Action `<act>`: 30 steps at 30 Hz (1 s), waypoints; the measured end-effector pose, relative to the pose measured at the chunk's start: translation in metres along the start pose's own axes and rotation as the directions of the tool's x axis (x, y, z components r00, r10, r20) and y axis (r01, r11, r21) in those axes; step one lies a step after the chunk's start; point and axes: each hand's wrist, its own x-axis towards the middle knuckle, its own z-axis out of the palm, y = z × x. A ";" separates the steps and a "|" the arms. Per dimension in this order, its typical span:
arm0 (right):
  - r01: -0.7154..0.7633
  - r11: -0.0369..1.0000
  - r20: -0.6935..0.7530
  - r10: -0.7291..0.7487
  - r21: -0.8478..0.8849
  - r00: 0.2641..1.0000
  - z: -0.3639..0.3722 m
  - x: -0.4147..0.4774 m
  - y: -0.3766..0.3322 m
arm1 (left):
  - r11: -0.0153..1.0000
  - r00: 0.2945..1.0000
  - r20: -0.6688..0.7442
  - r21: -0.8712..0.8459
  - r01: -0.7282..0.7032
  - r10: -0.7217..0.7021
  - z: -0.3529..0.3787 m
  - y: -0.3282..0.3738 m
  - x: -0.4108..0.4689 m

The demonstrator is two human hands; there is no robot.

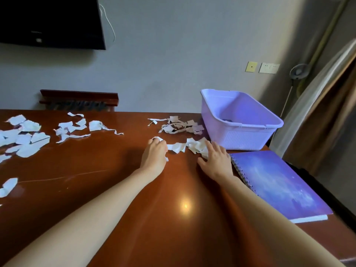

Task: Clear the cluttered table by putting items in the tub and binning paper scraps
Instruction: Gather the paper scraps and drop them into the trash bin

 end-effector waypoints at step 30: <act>0.208 0.978 -0.167 -0.203 0.013 0.965 0.023 0.020 -0.009 | 0.961 0.995 0.001 0.258 -0.097 0.100 0.040 0.012 0.022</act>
